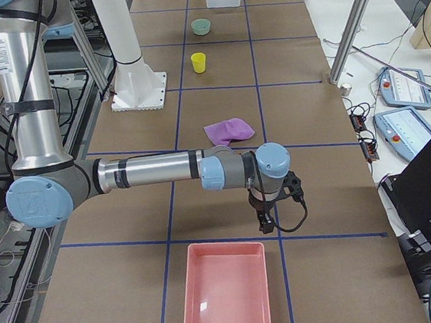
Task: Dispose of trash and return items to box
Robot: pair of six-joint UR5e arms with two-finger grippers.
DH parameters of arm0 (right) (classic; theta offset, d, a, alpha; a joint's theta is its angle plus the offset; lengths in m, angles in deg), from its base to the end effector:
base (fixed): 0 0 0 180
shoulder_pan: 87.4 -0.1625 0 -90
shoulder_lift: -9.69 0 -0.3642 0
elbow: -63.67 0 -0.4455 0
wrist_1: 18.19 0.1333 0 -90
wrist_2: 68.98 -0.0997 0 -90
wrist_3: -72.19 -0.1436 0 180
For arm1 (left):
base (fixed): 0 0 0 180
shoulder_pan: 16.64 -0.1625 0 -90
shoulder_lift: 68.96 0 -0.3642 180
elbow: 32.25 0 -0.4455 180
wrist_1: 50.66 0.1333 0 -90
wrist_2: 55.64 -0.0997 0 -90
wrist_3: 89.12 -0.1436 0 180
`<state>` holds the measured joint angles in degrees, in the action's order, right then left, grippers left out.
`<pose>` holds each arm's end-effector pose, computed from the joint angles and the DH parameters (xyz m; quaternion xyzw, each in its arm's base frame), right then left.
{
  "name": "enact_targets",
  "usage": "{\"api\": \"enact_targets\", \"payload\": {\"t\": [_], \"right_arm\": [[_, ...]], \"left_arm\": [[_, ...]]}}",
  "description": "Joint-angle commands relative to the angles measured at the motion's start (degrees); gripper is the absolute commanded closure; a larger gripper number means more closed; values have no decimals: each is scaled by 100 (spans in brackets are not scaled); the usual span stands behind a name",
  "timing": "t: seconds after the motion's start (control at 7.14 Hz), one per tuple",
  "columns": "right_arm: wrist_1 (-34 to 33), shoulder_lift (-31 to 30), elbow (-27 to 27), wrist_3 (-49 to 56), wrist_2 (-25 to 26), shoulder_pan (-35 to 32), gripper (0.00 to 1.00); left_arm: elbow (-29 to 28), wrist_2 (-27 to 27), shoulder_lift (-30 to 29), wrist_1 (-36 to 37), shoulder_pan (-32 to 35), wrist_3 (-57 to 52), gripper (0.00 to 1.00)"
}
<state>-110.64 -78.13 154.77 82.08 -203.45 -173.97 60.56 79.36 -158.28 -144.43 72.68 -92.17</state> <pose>-0.0008 -0.5608 0.6020 0.0280 -0.3774 -0.1101 0.9191 -0.0252 -0.5508 0.6009 0.0554 0.3811 0.0497 0.9215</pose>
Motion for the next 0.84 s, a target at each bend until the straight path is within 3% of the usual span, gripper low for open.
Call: {"api": "enact_targets", "payload": {"t": [0.0,0.7], "right_arm": [[-2,-8,4,-4,-10,0,0],[7,1,13,-4,-10,0,0]], "left_arm": [[61,-1,-41,17,-10,6,2],[70,17,37,-10,-10,-2,2]]}}
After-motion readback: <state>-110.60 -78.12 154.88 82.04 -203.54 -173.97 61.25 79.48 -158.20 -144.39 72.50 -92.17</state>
